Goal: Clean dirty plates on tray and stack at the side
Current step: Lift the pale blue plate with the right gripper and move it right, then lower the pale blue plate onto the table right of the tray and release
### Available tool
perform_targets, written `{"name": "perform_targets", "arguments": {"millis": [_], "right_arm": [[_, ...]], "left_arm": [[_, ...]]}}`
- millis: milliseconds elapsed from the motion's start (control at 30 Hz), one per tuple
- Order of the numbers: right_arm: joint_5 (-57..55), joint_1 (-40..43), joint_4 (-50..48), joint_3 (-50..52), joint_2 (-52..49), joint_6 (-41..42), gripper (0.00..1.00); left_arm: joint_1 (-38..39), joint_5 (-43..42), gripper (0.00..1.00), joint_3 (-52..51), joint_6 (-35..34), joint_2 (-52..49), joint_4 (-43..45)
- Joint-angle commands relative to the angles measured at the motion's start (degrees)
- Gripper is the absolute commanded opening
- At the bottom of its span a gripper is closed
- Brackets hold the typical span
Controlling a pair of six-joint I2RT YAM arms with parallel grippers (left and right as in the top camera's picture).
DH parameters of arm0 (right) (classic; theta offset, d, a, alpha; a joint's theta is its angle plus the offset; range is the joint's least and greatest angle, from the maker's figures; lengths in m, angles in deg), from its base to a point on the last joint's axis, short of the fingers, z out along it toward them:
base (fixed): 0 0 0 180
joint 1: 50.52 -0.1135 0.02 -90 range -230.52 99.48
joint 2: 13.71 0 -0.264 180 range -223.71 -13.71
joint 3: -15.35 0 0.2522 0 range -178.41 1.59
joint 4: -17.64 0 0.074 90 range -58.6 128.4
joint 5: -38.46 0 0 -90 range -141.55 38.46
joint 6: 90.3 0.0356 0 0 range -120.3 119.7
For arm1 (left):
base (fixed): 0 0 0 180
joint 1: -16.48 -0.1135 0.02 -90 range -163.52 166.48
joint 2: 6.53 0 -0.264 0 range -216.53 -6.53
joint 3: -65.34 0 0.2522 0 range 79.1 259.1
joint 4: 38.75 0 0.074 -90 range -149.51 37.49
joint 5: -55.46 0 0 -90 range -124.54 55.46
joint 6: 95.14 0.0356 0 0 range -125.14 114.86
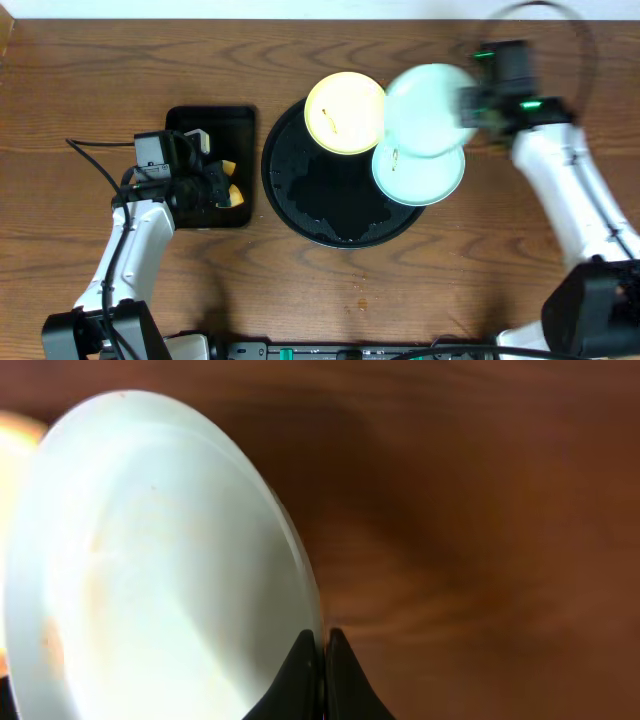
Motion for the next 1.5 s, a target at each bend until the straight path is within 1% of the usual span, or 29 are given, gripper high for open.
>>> {"name": "perform_targets", "arguments": {"millis": [0, 200, 300, 400, 533, 733, 767, 800, 833, 867, 900, 933, 1000, 1100, 1167, 1267, 1300, 1467], "right_arm": [[10.1, 12.4, 0.0, -1.0, -1.0, 0.0, 0.01], [15.3, 24.9, -3.9, -1.0, -8.0, 0.1, 0.01], [18.0, 28.7, -7.0, -1.0, -12.4, 0.2, 0.01], [19.5, 31.0, -9.3, -1.0, -16.4, 0.2, 0.01], [20.0, 32.2, -12.2, -1.0, -19.4, 0.0, 0.01], [22.9, 32.0, -13.8, -1.0, -19.4, -1.7, 0.01], [22.8, 32.1, -13.1, -1.0, -19.4, -1.7, 0.05], [22.8, 32.1, -12.6, -1.0, -19.4, -1.7, 0.15], [22.5, 32.2, -12.0, -1.0, -19.4, -1.8, 0.31], [22.4, 32.3, -11.4, -1.0, -19.4, -2.1, 0.43], [22.5, 32.4, -10.8, -1.0, -19.2, -2.4, 0.51], [22.5, 32.4, -10.4, -1.0, -19.0, -2.4, 0.54], [24.3, 32.4, -9.4, -1.2, -18.0, -2.4, 0.56], [34.0, 32.0, -6.5, -2.6, -15.5, -4.1, 0.54], [37.3, 31.1, -2.4, -3.8, -13.2, -4.5, 0.54], [36.9, 28.3, 5.6, -4.7, -8.2, -6.1, 0.55], [34.3, 26.2, 9.2, -4.7, -6.0, -6.4, 0.55], [28.1, 19.1, 17.4, -4.6, -4.0, -6.2, 0.59]], "left_arm": [[-0.3, -0.8, 0.08, 0.1, 1.0, -0.3, 0.0], [-0.3, -0.8, 0.08, 0.1, 1.0, -0.3, 0.0], [-0.3, -0.8, 0.08, 0.1, 1.0, -0.3, 0.0], [-0.3, -0.8, 0.08, 0.1, 1.0, -0.3, 0.0], [-0.3, -0.8, 0.08, 0.1, 1.0, -0.3, 0.0], [-0.3, -0.8, 0.08, 0.1, 1.0, -0.3, 0.0], [-0.3, -0.8, 0.08, 0.1, 1.0, -0.3, 0.0], [-0.3, -0.8, 0.08, 0.1, 1.0, -0.3, 0.0], [-0.3, -0.8, 0.08, 0.1, 1.0, -0.3, 0.0], [-0.3, -0.8, 0.08, 0.1, 1.0, -0.3, 0.0], [-0.3, -0.8, 0.08, 0.1, 1.0, -0.3, 0.0], [-0.3, -0.8, 0.08, 0.1, 1.0, -0.3, 0.0], [-0.3, -0.8, 0.08, 0.1, 1.0, -0.3, 0.0], [-0.3, -0.8, 0.08, 0.1, 1.0, -0.3, 0.0], [-0.3, -0.8, 0.08, 0.1, 1.0, -0.3, 0.1], [-0.3, -0.8, 0.08, 0.1, 1.0, -0.3, 0.0], [-0.3, -0.8, 0.08, 0.1, 1.0, -0.3, 0.0], [-0.3, -0.8, 0.08, 0.1, 1.0, -0.3, -0.2]]}}
